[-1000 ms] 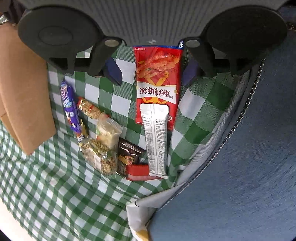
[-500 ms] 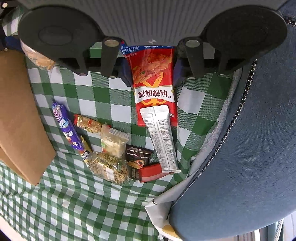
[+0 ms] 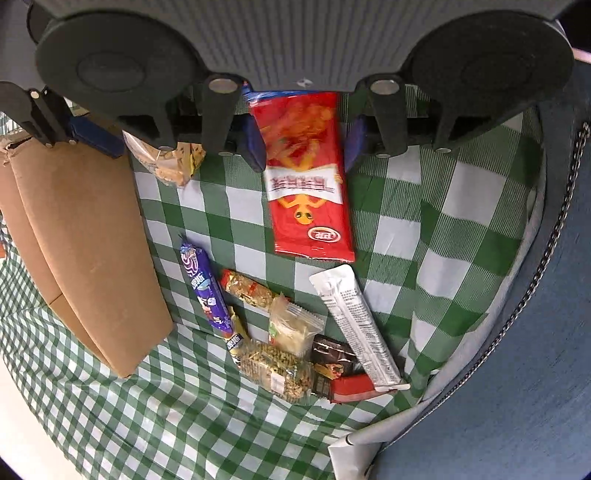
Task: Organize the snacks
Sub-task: 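Grasp the red spicy-strip packet with the left tool while the right tool grasps the cookie bag, then lift the red packet with the left tool while the right tool carries the cookie bag to the box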
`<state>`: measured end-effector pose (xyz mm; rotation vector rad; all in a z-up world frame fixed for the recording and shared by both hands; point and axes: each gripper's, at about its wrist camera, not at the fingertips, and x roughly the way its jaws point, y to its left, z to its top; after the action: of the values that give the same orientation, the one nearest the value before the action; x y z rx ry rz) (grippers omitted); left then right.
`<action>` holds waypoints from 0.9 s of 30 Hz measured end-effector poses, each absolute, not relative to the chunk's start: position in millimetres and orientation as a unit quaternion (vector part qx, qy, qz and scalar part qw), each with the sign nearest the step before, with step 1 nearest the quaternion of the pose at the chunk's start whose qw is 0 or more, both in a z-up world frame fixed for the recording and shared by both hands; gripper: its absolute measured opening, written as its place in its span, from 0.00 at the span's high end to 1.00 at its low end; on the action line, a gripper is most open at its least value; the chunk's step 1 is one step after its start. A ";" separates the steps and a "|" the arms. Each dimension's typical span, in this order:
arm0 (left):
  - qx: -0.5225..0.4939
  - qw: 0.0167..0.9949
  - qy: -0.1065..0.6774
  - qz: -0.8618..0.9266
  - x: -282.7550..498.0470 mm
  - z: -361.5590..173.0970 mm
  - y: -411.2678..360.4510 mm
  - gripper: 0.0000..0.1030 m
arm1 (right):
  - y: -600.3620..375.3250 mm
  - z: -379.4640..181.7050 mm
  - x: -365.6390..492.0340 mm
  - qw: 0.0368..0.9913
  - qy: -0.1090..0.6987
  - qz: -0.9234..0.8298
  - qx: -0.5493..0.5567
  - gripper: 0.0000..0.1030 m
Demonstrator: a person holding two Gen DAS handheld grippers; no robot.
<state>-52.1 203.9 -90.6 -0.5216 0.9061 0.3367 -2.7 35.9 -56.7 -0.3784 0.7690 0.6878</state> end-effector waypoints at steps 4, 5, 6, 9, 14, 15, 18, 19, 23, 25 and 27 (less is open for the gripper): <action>-0.207 0.862 0.434 0.160 -48.7 -92.4 192.8 0.39 | 36.0 -59.3 -0.6 0.856 0.361 0.320 -0.184 0.21; -0.192 0.865 0.436 0.160 -47.6 -92.9 188.9 0.37 | 36.6 -61.4 0.1 0.856 0.362 0.318 -0.187 0.21; -0.180 0.867 0.437 0.160 -48.0 -93.6 185.0 0.36 | 37.3 -63.4 0.6 0.856 0.363 0.317 -0.188 0.21; -0.143 0.872 0.440 0.161 -44.5 -95.9 174.3 0.33 | 38.4 -67.6 2.2 0.855 0.364 0.314 -0.193 0.24; -0.120 0.874 0.440 0.166 -41.5 -98.0 167.1 0.34 | 39.5 -68.8 -0.7 0.854 0.353 0.322 -0.206 0.45; -0.118 0.875 0.439 0.168 -41.5 -98.0 166.8 0.37 | 39.8 -68.9 -2.7 0.853 0.349 0.323 -0.212 0.47; -0.119 0.875 0.435 0.175 -41.5 -96.8 167.5 0.50 | 39.9 -68.1 -7.9 0.853 0.336 0.329 -0.229 0.51; -0.121 0.876 0.432 0.176 -42.3 -96.1 167.9 0.51 | 39.5 -67.4 -9.2 0.853 0.331 0.329 -0.233 0.52; -0.151 0.878 0.417 0.181 -45.9 -91.3 174.4 0.53 | 37.9 -65.9 -10.3 0.859 0.317 0.321 -0.243 0.53; -0.179 0.876 0.412 0.178 -48.8 -89.2 180.1 0.53 | 37.4 -67.5 -8.6 0.858 0.322 0.316 -0.244 0.54; -0.200 0.872 0.412 0.175 -50.7 -89.8 183.9 0.53 | 37.7 -67.7 -8.6 0.858 0.322 0.317 -0.245 0.54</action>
<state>-50.7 183.9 -89.8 -0.4171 0.8617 0.3650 -8.6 37.7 -67.7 -0.5138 0.6768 0.6659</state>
